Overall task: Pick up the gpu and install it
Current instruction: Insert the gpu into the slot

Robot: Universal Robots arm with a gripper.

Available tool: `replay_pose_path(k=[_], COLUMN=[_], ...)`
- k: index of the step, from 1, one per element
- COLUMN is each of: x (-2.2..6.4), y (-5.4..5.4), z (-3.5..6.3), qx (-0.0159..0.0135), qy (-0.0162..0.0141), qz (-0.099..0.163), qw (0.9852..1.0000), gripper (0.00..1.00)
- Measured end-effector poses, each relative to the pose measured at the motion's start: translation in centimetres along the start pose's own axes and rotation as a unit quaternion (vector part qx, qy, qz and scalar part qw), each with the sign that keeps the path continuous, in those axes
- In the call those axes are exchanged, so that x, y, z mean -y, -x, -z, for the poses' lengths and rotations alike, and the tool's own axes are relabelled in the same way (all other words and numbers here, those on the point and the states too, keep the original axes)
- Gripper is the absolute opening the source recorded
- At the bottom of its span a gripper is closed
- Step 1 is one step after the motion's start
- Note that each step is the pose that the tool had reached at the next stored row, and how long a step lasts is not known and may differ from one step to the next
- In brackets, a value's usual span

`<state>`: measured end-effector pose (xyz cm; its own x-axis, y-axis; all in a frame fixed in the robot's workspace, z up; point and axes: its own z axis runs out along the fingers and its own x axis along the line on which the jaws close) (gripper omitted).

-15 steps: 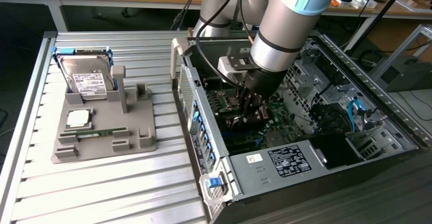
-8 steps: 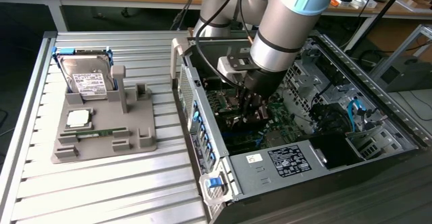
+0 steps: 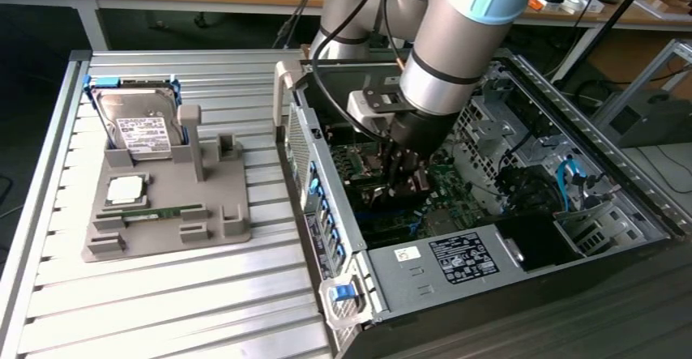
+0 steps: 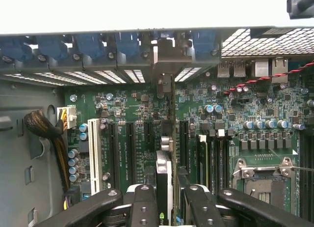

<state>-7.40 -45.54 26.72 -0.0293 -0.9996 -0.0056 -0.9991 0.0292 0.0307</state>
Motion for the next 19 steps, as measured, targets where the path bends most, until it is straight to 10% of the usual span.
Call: replay_pose_path(k=[19], x=[-0.07], y=[0.13], z=[-0.33], qx=[0.0009], qy=[0.0001], qz=[0.001], qw=[1.0], gripper=[0.27])
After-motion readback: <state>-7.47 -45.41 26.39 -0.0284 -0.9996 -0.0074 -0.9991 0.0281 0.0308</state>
